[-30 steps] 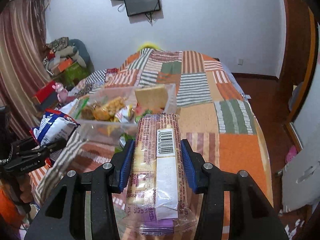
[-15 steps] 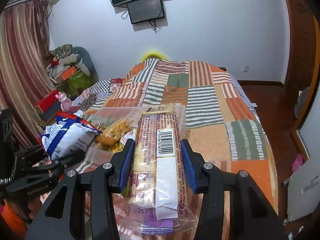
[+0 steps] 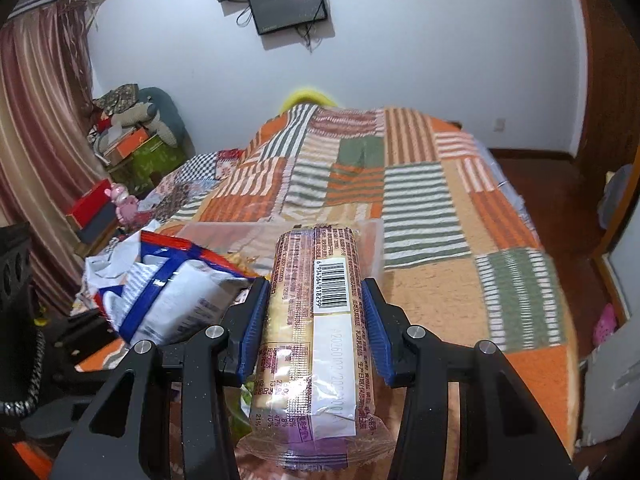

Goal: Organize snacks
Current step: 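Lift both snacks over the clear box and release them inside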

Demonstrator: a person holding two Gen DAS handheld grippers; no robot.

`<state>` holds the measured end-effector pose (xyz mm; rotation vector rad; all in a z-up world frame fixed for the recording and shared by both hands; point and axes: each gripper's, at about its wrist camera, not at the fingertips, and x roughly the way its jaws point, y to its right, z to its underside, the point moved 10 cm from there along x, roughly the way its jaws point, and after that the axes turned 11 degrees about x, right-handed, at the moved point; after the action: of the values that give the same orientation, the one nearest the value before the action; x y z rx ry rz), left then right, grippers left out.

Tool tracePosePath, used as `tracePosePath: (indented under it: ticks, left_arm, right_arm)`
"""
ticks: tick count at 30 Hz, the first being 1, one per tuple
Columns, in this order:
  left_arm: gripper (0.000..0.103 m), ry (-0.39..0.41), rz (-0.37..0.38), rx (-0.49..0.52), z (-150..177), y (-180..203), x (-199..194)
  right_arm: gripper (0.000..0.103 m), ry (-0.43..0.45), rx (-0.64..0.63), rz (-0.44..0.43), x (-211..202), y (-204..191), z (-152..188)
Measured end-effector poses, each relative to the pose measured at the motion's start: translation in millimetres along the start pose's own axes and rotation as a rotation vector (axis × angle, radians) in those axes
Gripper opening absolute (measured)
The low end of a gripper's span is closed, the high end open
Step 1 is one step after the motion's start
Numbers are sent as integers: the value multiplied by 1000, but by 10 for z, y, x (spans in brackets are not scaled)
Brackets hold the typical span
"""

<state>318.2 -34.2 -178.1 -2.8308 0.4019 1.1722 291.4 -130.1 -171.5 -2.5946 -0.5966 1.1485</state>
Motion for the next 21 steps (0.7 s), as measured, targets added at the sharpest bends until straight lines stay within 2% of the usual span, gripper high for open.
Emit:
tracePosePath:
  ticks: [14, 18, 21]
  left_arm:
    - [46, -17, -9, 6, -182, -59, 357]
    - [47, -46, 0, -4, -160, -76, 477]
    - [49, -66, -20, 3, -112, -98, 527]
  right_arm:
    - [43, -44, -19, 36, 269, 52, -44]
    - [43, -72, -15, 26, 328, 52, -19]
    - [43, -77, -32, 30, 336, 37, 10]
